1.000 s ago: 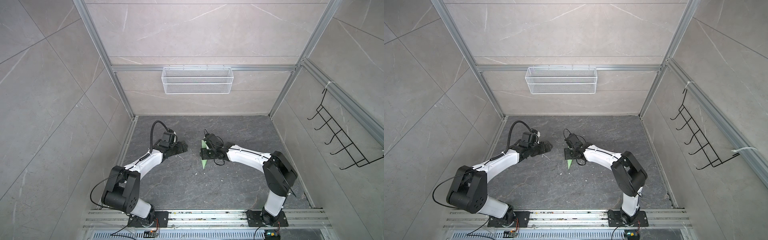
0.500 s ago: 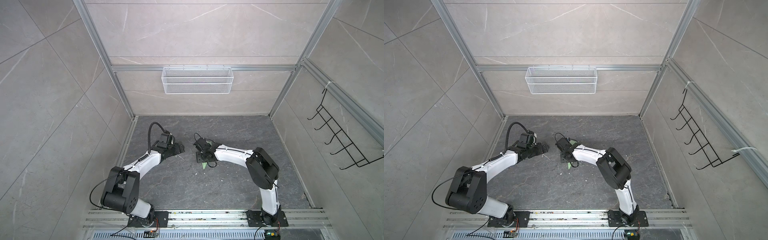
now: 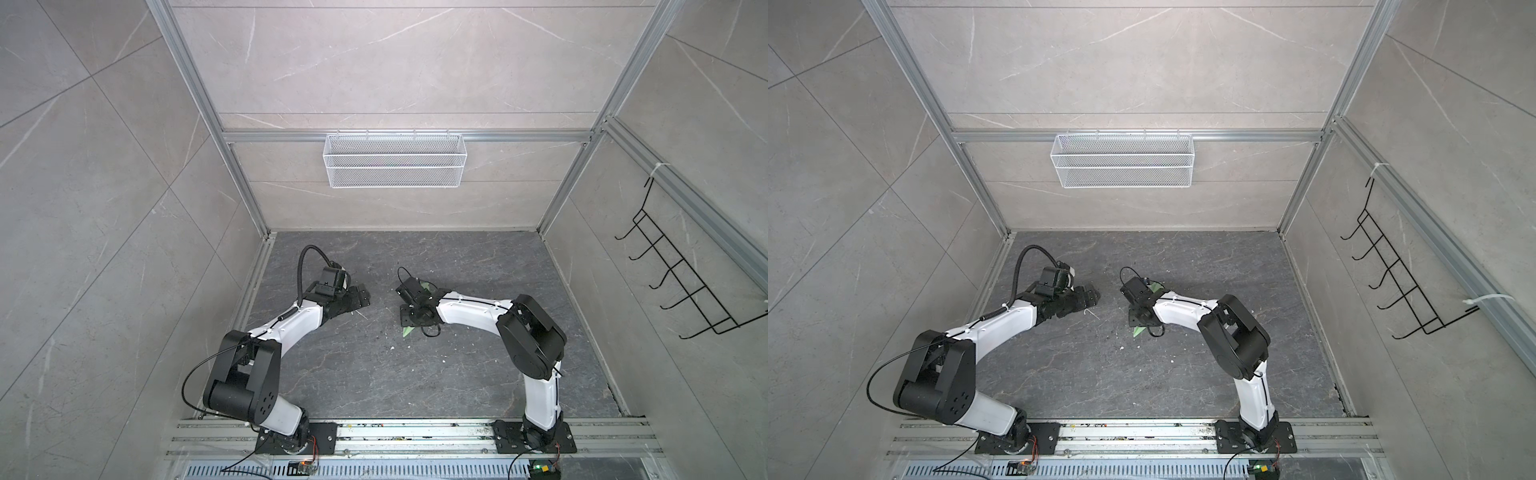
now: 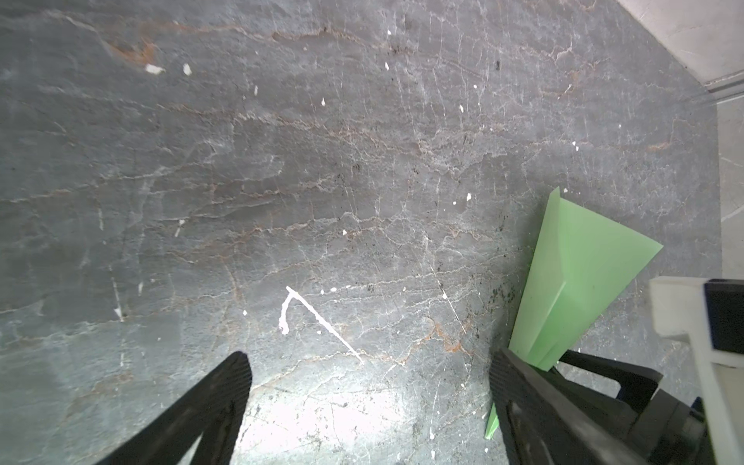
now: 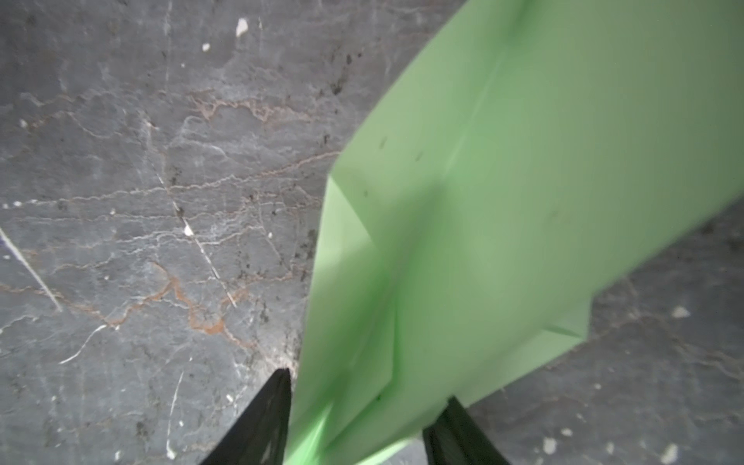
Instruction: Fold a paper plane with a square sheet of paper (pick it up from the middle)
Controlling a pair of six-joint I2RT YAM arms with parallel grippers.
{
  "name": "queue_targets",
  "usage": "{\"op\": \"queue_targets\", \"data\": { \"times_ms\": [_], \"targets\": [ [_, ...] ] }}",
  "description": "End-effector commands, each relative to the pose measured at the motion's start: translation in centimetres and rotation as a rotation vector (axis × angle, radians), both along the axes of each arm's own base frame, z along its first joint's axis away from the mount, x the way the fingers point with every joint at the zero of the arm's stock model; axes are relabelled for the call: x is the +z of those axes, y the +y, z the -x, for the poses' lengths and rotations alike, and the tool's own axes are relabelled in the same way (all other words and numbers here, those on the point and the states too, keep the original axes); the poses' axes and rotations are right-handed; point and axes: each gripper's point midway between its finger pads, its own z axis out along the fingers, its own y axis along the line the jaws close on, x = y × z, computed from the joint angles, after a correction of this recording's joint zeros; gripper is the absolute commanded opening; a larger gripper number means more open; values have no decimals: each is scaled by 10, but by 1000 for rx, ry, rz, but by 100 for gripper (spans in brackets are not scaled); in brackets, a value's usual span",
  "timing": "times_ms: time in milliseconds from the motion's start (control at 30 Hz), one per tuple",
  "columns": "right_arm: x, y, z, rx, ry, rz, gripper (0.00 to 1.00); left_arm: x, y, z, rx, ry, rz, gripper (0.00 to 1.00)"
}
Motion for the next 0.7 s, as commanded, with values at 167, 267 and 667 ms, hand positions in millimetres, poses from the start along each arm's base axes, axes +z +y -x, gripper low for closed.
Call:
{"op": "queue_targets", "data": {
  "times_ms": [167,267,667],
  "targets": [
    [46,-6,-7,-82,-80,-151,57,6,-15,-5,-51,-11,78,95],
    [40,-15,-8,-140,-61,-133,53,2,-18,-5,-58,1,90,95],
    [12,-10,-13,-186,57,-79,50,-3,-21,-5,-68,15,99,96]
  ]
}}
